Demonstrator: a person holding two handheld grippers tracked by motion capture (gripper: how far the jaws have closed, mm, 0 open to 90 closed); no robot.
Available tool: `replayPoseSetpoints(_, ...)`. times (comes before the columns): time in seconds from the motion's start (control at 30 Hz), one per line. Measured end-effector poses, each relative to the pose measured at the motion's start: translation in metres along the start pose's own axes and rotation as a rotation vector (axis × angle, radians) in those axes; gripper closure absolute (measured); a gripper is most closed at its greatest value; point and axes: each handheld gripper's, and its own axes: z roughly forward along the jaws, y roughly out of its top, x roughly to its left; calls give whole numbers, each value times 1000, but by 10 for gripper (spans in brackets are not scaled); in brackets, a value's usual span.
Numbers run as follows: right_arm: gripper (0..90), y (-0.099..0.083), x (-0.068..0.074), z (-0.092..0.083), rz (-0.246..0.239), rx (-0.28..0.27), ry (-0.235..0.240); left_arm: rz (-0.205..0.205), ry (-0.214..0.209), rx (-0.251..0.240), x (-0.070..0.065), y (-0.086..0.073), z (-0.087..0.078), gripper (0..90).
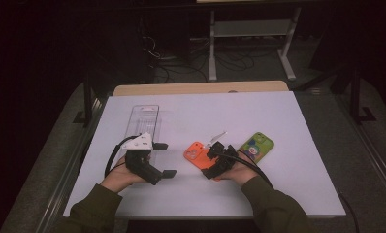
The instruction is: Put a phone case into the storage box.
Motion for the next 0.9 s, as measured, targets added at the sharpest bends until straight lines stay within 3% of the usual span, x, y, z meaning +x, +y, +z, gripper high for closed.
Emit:
replayPoseSetpoints(0.27,154,1,-8,-12,18,-12,21,-12,-4,-1,2,0,0,0)
replayPoseSetpoints(0.43,154,2,-20,-27,-1,-29,27,-23,-15,8,3,3,0,0)
replayPoseSetpoints(0.57,154,3,-31,-35,-13,-27,32,-2,-25,20,5,10,3,0)
replayPoseSetpoints(0.67,154,4,-41,-40,-17,-26,41,-14,-26,4,6,16,5,0)
replayPoseSetpoints(0.9,154,1,-51,-46,-33,-14,53,5,-34,15,9,27,10,0)
